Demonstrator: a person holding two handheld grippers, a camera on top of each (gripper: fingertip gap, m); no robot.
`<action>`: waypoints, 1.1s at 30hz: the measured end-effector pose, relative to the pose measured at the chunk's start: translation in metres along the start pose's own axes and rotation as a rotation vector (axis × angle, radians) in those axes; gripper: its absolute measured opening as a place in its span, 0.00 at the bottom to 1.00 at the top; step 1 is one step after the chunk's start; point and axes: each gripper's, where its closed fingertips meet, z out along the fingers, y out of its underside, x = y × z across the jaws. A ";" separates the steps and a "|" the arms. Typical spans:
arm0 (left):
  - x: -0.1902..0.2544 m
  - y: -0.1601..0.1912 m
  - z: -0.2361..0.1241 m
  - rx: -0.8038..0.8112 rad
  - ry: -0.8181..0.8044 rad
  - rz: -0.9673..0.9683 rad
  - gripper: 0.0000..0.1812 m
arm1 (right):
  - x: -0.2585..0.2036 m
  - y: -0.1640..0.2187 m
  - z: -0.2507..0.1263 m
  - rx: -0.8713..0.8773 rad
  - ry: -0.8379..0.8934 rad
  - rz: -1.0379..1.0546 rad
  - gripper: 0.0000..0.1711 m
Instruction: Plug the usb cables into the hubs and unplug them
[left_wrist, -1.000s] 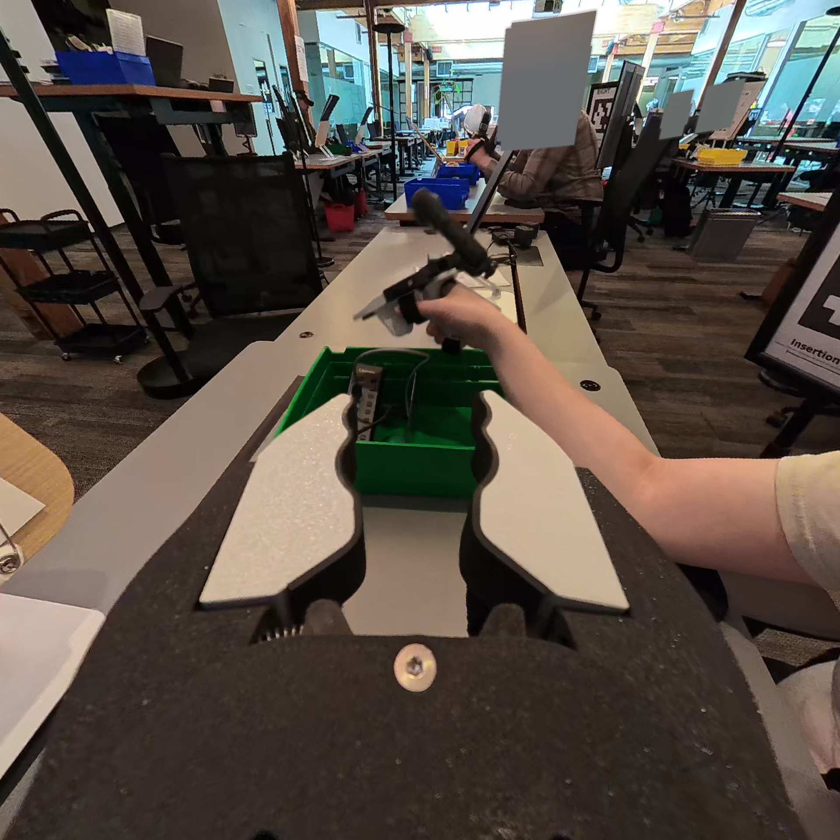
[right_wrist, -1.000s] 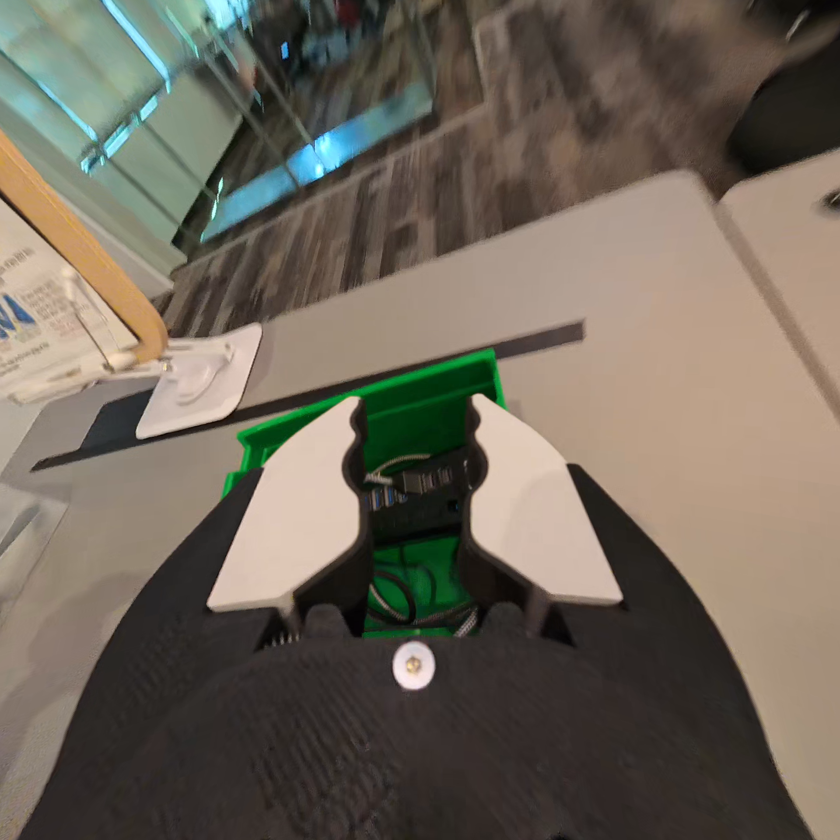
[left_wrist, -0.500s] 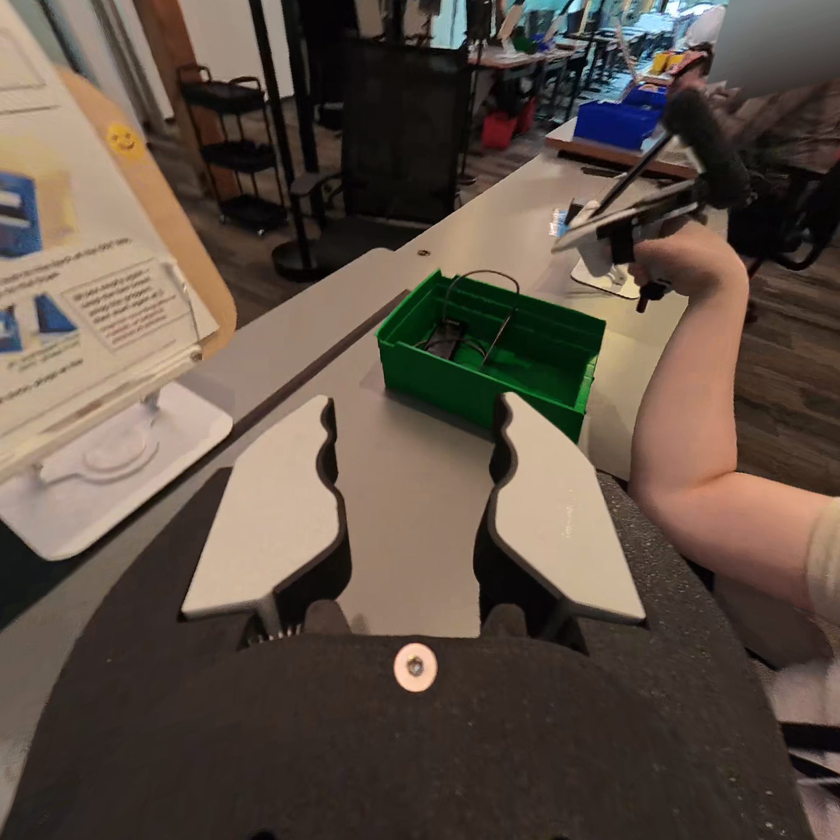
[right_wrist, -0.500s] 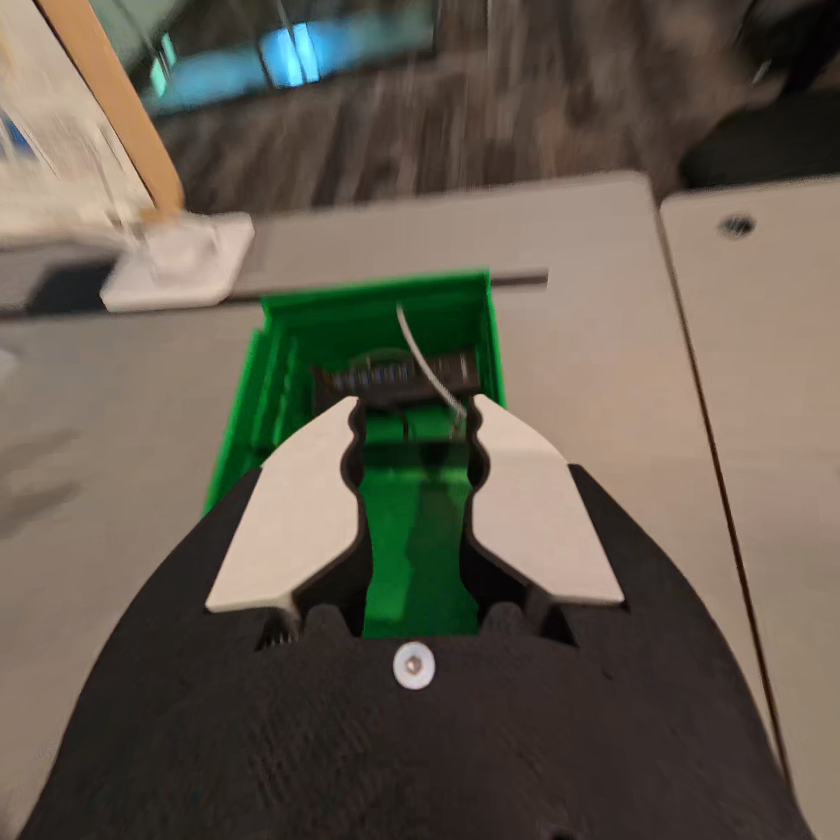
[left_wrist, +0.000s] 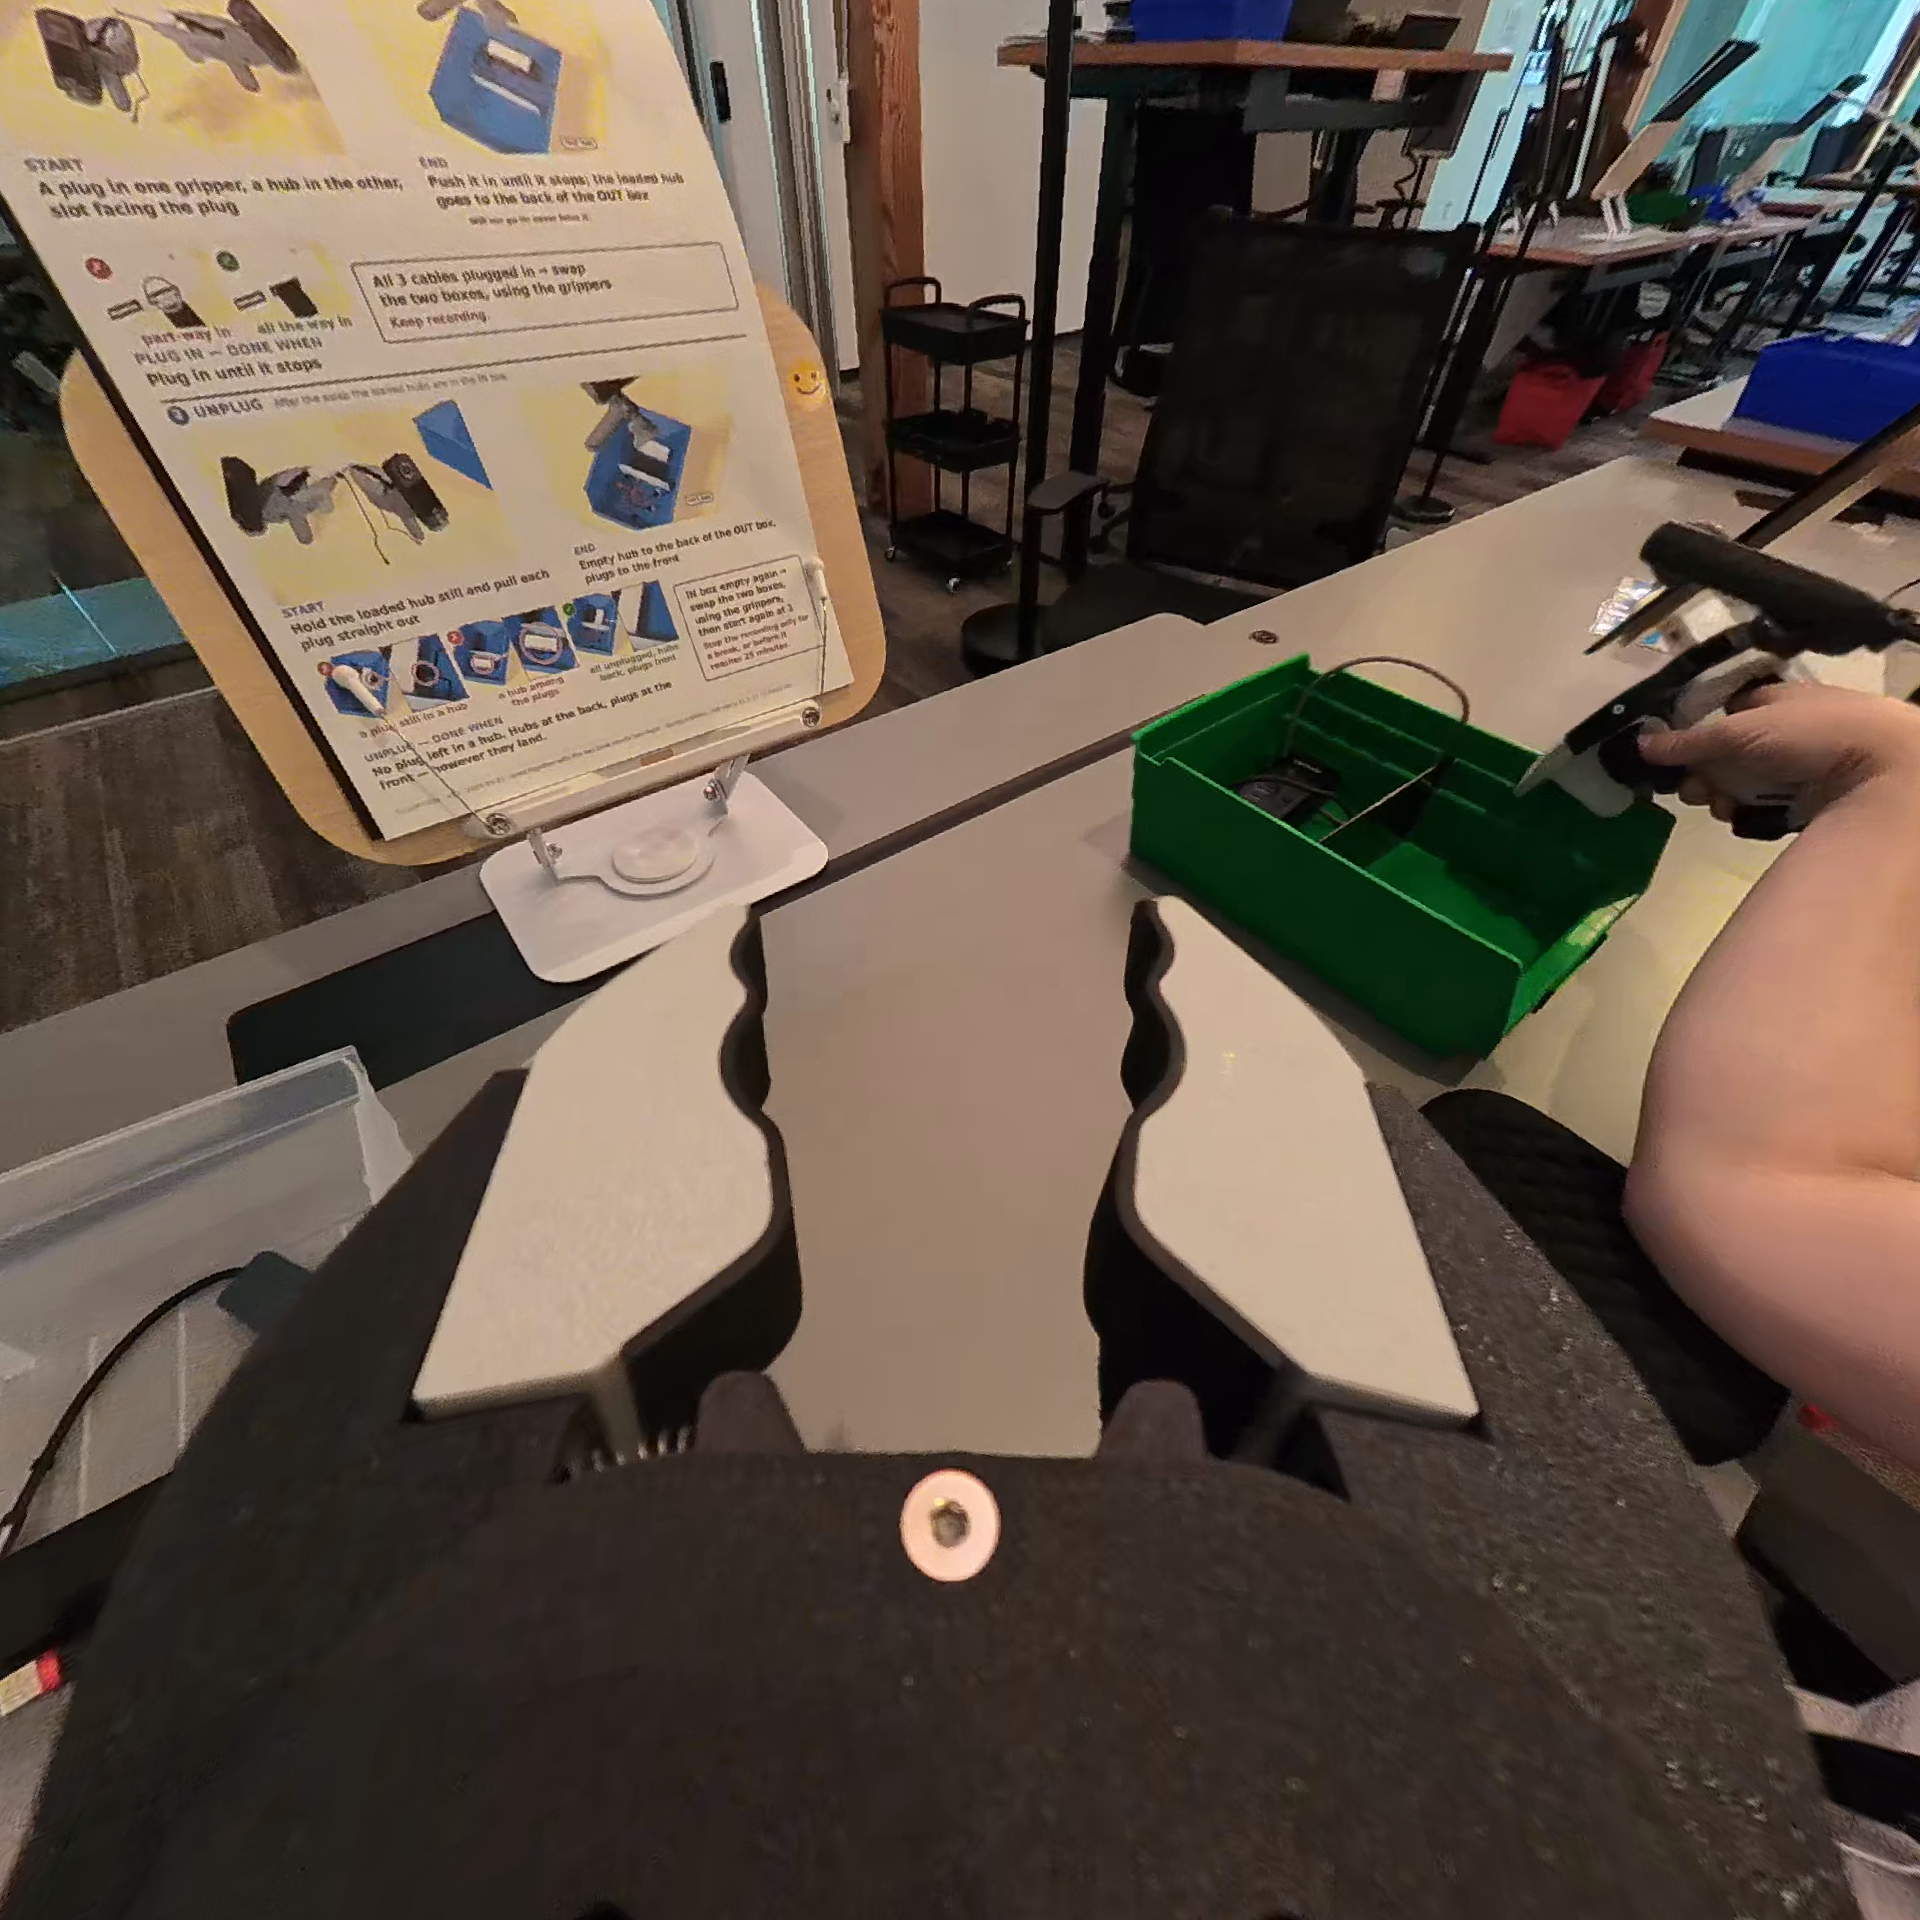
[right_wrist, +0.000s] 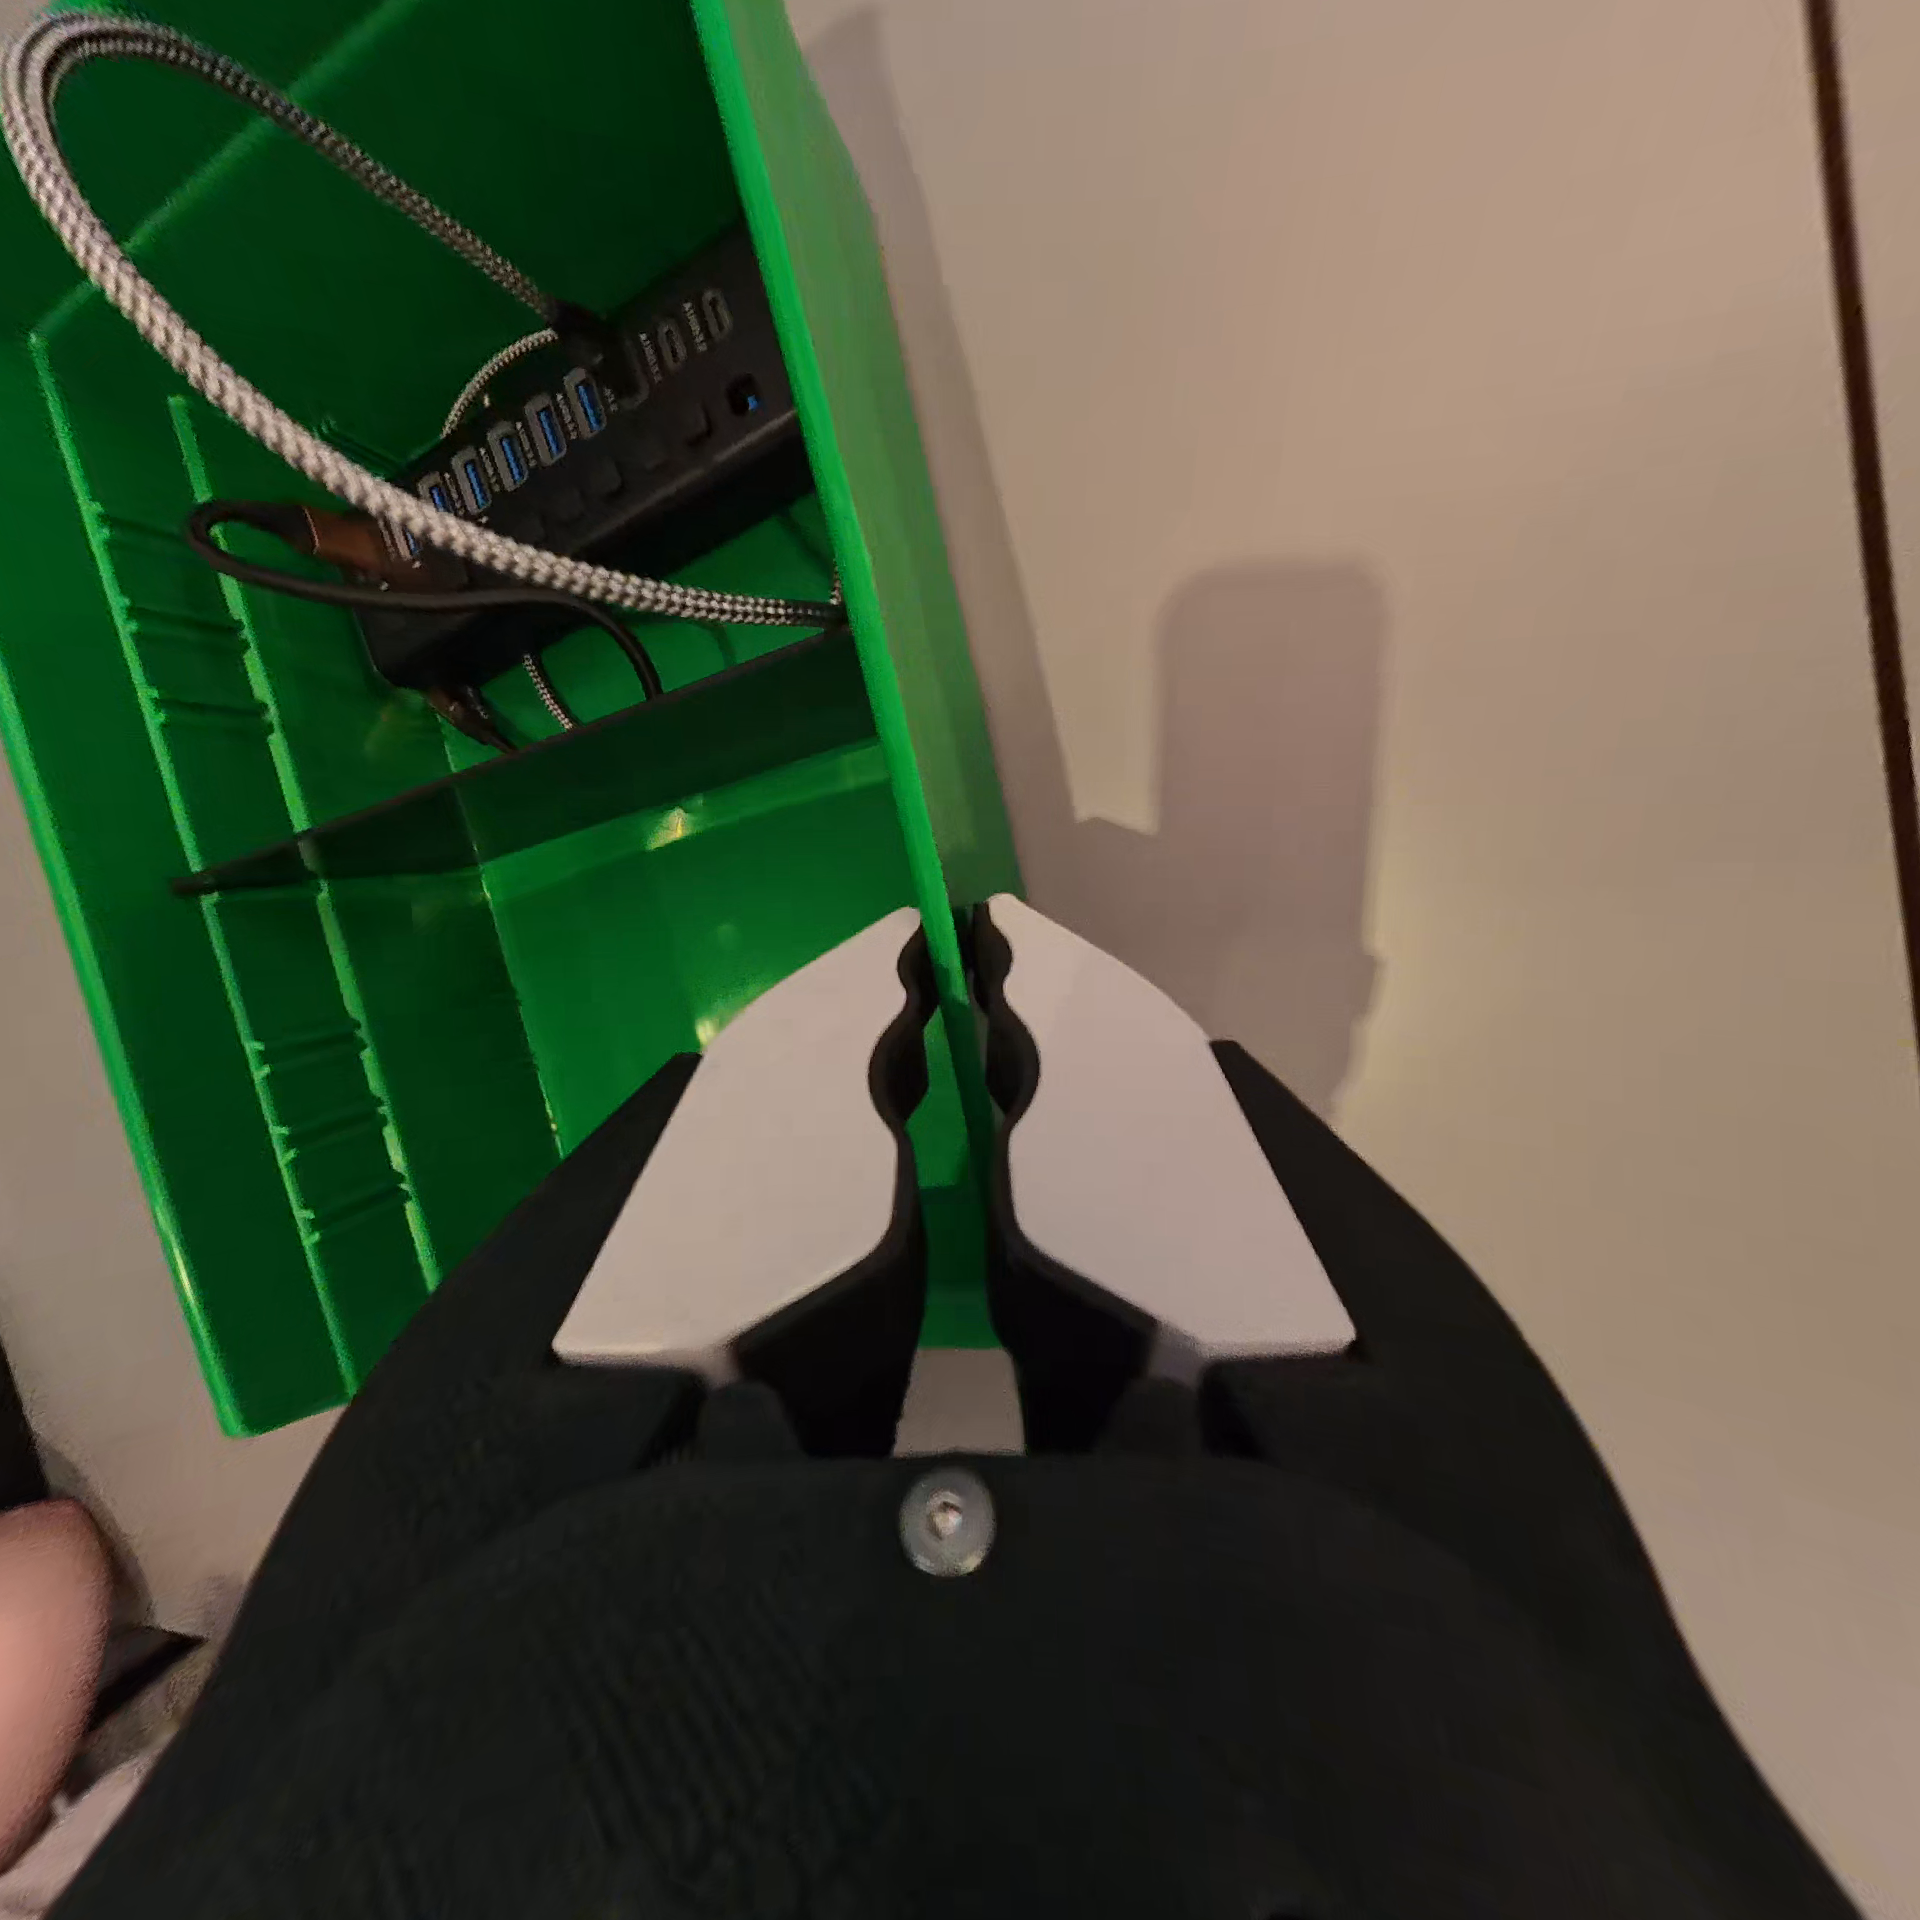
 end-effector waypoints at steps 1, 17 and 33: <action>0.000 0.000 0.001 0.000 0.003 0.001 0.37 | 0.004 0.004 -0.004 0.006 0.002 0.037 0.04; -0.062 0.012 -0.046 -0.018 -0.338 -0.023 0.38 | -0.006 -0.002 -0.020 -0.015 0.148 0.003 0.05; -0.056 0.003 -0.085 0.066 -0.398 0.133 0.32 | -0.345 -0.049 -0.197 1.323 -0.350 -1.061 0.25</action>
